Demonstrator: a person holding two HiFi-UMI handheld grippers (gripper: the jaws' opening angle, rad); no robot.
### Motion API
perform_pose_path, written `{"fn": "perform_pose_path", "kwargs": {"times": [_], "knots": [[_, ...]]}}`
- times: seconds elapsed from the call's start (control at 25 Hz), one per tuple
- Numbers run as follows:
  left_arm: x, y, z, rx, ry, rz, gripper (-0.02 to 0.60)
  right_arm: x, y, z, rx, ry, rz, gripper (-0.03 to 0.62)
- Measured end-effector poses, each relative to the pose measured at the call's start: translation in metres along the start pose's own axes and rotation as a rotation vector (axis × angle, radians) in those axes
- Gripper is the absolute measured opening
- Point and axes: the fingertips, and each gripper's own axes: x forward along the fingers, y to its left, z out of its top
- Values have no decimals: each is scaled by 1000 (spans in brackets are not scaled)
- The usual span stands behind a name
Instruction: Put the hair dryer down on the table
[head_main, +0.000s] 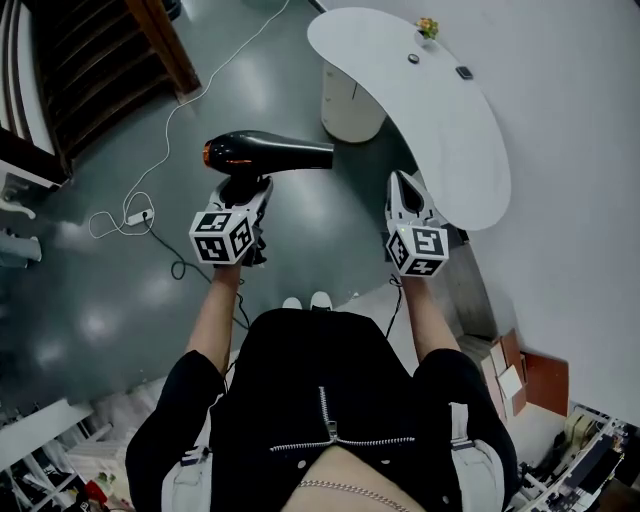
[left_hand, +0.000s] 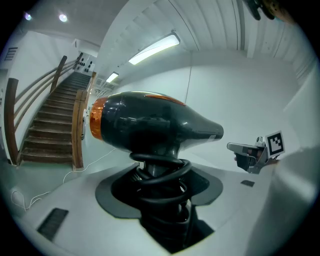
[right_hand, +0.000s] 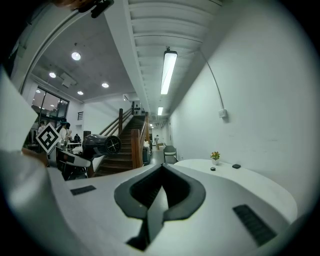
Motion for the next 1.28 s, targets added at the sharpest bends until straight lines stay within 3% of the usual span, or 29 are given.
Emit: {"fn": "perform_pose_path", "kwargs": {"times": [0.6, 1.0, 1.28], "knots": [[32, -4, 17, -9, -27, 23, 258, 29, -36, 2, 24, 8, 31, 6], [111, 46, 57, 11, -1, -41, 258, 110, -48, 23, 9, 15, -24, 5], [186, 100, 92, 28, 40, -98, 258, 186, -70, 49, 10, -1, -111, 6]]}}
